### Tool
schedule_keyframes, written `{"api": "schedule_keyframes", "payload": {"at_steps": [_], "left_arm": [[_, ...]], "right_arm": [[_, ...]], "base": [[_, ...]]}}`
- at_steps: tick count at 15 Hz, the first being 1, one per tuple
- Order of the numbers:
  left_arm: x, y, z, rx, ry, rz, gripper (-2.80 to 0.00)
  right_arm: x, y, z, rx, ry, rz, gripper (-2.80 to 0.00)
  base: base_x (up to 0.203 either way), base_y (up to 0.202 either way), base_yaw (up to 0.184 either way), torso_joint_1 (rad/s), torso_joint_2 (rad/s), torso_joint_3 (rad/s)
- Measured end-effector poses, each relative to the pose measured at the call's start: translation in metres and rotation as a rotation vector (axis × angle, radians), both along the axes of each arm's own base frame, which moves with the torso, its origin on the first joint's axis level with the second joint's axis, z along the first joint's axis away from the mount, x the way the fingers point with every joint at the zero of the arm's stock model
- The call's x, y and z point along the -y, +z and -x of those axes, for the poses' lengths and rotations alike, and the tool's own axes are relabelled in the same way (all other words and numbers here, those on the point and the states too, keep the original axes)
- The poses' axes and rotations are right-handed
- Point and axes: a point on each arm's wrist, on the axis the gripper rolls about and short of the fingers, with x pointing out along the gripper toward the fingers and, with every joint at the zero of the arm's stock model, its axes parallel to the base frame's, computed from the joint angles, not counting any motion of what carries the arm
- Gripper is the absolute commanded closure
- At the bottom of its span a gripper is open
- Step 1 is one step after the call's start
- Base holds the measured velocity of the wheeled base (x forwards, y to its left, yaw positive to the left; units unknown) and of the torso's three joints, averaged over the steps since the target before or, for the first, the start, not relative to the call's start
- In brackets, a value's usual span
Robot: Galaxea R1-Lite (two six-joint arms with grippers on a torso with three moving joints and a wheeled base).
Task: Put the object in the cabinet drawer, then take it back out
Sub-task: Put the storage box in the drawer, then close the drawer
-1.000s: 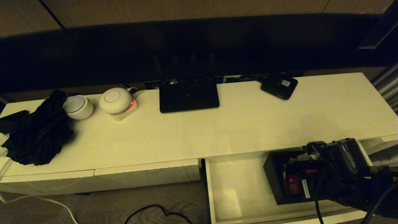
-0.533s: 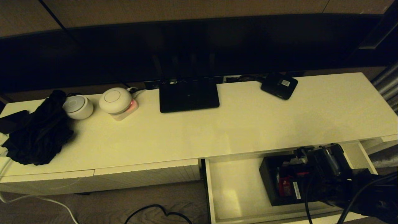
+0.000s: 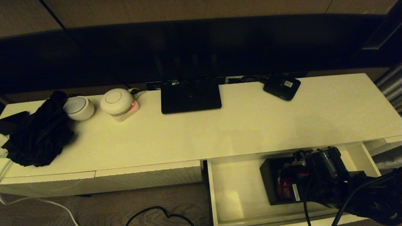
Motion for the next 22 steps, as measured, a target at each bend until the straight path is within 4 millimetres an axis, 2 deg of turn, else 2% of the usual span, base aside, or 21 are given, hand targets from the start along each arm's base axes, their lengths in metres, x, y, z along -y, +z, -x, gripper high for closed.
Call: {"api": "schedule_keyframes", "payload": {"at_steps": [5, 9, 12, 14, 15, 19, 22], "left_arm": [[0.000, 0.000, 0.000, 0.000, 0.000, 0.000, 0.00], [0.000, 0.000, 0.000, 0.000, -0.001, 0.000, 0.00], [0.000, 0.000, 0.000, 0.000, 0.000, 0.000, 0.00], [0.000, 0.000, 0.000, 0.000, -0.001, 0.000, 0.00], [0.000, 0.000, 0.000, 0.000, 0.000, 0.000, 0.00], [0.000, 0.000, 0.000, 0.000, 0.000, 0.000, 0.00], [0.000, 0.000, 0.000, 0.000, 0.000, 0.000, 0.00]], "right_arm": [[0.000, 0.008, -0.001, 0.032, 0.006, -0.005, -2.80], [0.002, 0.031, 0.003, 0.116, 0.026, -0.011, -2.80], [0.012, 0.056, 0.015, 0.189, 0.064, 0.040, -2.80], [0.020, 0.065, 0.030, 0.186, 0.076, 0.077, -2.80], [0.023, 0.067, 0.037, 0.172, 0.076, 0.084, 0.00], [0.031, 0.078, 0.067, 0.139, 0.121, 0.126, 0.00], [0.031, 0.086, 0.094, 0.150, 0.291, 0.241, 0.00]], "base": [[0.000, 0.000, 0.000, 0.000, 0.00, 0.000], [0.000, 0.000, 0.000, 0.000, 0.00, 0.000], [0.000, 0.000, 0.000, 0.000, 0.00, 0.000], [0.000, 0.000, 0.000, 0.000, 0.00, 0.000], [0.000, 0.000, 0.000, 0.000, 0.00, 0.000], [0.000, 0.000, 0.000, 0.000, 0.00, 0.000], [0.000, 0.000, 0.000, 0.000, 0.00, 0.000]]}}
